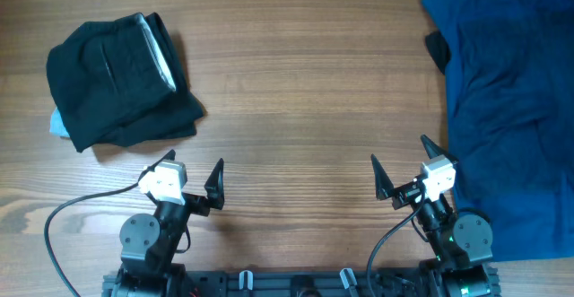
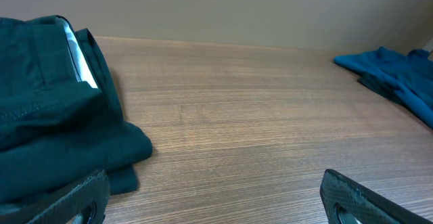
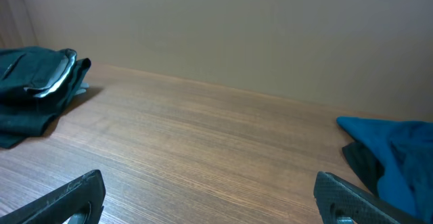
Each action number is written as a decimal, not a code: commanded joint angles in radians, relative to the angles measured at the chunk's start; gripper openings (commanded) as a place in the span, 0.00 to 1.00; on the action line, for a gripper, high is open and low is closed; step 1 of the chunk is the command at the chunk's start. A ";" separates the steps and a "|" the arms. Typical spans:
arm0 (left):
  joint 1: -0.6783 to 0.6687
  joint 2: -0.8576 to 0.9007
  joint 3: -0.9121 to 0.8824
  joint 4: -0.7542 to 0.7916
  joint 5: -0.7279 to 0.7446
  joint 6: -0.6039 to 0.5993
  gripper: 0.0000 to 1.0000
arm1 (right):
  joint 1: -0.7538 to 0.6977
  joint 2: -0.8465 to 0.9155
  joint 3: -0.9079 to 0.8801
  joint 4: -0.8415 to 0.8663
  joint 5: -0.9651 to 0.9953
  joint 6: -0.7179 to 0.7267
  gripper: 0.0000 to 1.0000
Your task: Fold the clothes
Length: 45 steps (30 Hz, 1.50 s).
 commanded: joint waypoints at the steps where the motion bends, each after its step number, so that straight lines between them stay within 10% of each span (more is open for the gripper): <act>1: -0.005 -0.007 -0.006 0.006 0.012 -0.002 1.00 | -0.006 -0.007 -0.006 0.003 0.017 0.007 1.00; 20: -0.005 -0.007 -0.006 0.050 0.031 -0.003 1.00 | -0.006 -0.007 -0.006 0.005 0.002 0.015 1.00; 28: -0.005 -0.005 -0.006 0.014 0.291 -0.006 1.00 | -0.006 -0.006 -0.006 0.025 -0.160 0.525 1.00; 35: -0.005 0.000 0.054 0.143 0.297 -0.163 1.00 | -0.006 0.016 0.122 0.106 -0.246 0.444 0.99; 45: -0.005 0.539 0.595 -0.214 0.167 -0.163 1.00 | -0.006 0.686 0.659 -0.343 -0.109 0.407 1.00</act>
